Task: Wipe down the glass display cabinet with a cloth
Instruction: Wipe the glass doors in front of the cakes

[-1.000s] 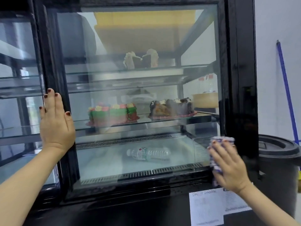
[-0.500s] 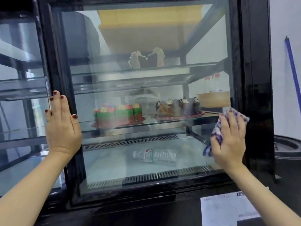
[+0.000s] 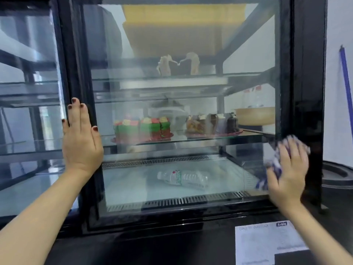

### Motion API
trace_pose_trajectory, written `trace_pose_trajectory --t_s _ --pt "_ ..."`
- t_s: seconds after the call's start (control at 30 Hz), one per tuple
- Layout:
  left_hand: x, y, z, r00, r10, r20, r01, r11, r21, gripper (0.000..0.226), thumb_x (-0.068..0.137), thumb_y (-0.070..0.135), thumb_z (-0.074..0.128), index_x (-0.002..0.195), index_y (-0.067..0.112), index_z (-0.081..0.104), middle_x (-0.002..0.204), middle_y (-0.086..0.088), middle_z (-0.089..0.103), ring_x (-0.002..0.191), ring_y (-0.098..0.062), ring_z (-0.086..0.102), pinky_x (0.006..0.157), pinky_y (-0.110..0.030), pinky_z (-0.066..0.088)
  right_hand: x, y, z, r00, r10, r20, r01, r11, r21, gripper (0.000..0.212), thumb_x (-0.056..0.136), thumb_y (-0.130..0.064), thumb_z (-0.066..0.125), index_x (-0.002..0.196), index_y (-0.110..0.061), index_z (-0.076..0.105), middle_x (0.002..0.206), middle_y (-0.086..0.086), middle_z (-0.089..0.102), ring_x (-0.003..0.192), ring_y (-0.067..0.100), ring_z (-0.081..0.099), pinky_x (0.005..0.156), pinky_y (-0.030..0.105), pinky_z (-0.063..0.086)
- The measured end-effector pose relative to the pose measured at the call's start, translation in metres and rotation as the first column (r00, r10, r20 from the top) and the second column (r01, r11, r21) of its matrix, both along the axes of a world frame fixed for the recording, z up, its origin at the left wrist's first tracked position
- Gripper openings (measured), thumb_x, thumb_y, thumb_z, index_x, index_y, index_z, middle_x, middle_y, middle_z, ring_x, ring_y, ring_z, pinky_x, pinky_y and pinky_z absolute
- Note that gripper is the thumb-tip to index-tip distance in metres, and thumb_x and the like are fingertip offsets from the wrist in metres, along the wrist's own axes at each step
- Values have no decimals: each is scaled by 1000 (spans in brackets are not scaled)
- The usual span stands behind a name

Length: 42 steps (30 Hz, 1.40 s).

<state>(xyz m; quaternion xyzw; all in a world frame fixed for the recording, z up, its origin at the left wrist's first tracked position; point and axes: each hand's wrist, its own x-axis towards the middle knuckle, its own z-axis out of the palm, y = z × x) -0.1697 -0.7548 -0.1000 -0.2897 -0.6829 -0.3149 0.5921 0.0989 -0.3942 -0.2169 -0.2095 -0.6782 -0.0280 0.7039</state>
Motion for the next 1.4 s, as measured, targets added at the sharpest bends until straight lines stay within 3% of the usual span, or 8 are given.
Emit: trace_pose_trajectory --t_s 0.17,0.4,0.57,0.67,0.9,1.07,1.23,1.4 --pt "-1 -1 0 1000 23 -7 -23 1000 -12 54 95 14 28 147 -1 19 157 -14 10 143 -29 13 111 -16 -12 -67 -86 -79 986 -4 -165 -42 959 -280 57 81 -22 42 127 12 48 140 29 39 130 50 28 116 43 12" --pt "0 -3 0 1000 3 7 -3 1000 -24 56 94 12 29 148 2 18 158 -11 10 144 -26 12 115 -33 1 -173 -259 -80 932 7 361 -91 972 215 66 75 -37 50 133 -7 42 143 13 36 137 37 22 110 52 20" --pt "-2 -4 -1 1000 -8 16 9 999 -43 56 94 14 27 148 2 16 158 -11 8 145 -26 10 115 -35 2 -148 -217 -78 903 -80 421 -130 885 447 52 88 -31 31 135 -14 45 149 3 37 140 30 22 110 47 23" --pt "-2 -3 -2 1000 -8 20 8 999 -45 56 94 16 24 148 1 15 158 -10 7 145 -25 10 116 -36 2 -98 -138 -87 968 -41 247 -50 936 348 52 87 -25 32 135 -8 43 156 2 23 143 28 21 108 49 29" --pt "-2 -1 -3 1000 -5 29 6 999 -43 57 94 16 25 148 2 15 158 -10 7 145 -25 10 116 -38 4 -63 -81 -71 979 -37 -202 -38 934 -355 58 77 -18 41 128 10 45 142 26 38 132 48 27 117 41 11" --pt "0 -3 -2 1000 -7 23 8 999 -43 56 94 12 28 148 0 17 157 -12 9 145 -25 11 116 -34 1 -142 -207 -77 987 25 160 -34 998 52 55 88 -29 36 135 -1 37 145 15 34 141 40 15 114 52 17" --pt "0 -5 -2 999 -12 34 14 999 -48 56 94 13 27 148 0 17 157 -12 9 145 -25 10 115 -31 -1 -180 -265 -72 796 -123 593 -272 802 532 58 78 -41 50 132 -20 55 144 0 47 138 24 33 110 42 30" --pt "-3 -5 -3 1000 -20 21 21 998 -53 56 95 16 25 148 1 17 157 -7 7 145 -23 11 116 -34 2 -146 -201 -5 881 -65 469 -249 780 575 56 79 -35 47 131 -17 57 144 2 45 138 26 32 111 48 26"
